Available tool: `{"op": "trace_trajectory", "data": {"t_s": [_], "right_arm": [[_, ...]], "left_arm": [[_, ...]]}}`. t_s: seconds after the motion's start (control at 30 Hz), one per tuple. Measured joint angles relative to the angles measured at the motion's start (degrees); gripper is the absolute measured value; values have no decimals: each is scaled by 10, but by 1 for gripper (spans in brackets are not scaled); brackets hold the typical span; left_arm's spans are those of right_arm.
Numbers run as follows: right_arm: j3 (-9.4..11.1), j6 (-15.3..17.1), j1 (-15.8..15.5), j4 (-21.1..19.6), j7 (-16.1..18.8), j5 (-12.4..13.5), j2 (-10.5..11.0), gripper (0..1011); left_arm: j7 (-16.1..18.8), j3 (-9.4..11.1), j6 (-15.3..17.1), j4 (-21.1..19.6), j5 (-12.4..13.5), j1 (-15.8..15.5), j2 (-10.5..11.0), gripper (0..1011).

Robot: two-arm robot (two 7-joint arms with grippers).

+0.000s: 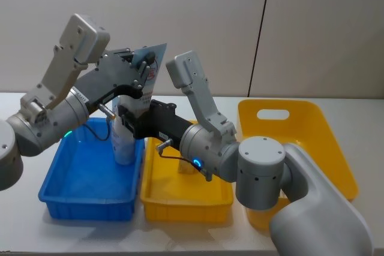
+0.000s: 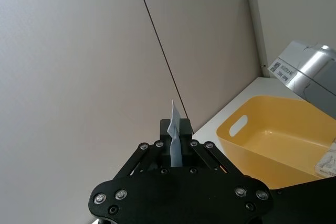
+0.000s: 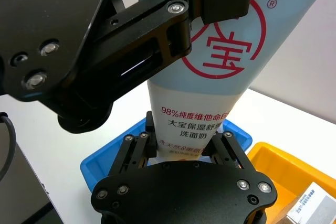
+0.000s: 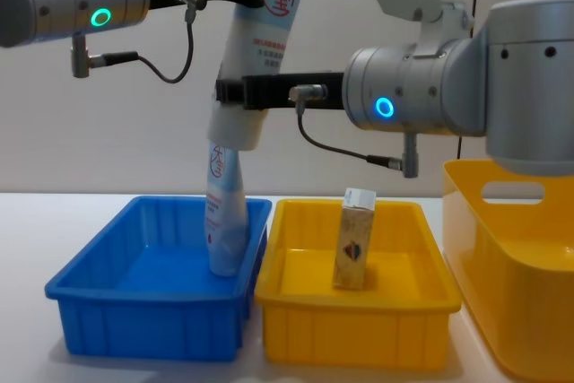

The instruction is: Bimanual collaborative sorting of washing and personal care products

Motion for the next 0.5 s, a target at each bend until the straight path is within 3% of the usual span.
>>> {"op": "trace_trajectory", "data": {"t_s": [0.2,0.5], "right_arm": [[0,0,0,1,0,0,0,333],[-1,0,1,1,-1,0,-1,275]], "left_arm": [[0,0,0,0,0,0,0,83],[0,0,0,0,0,0,0,83]]}}
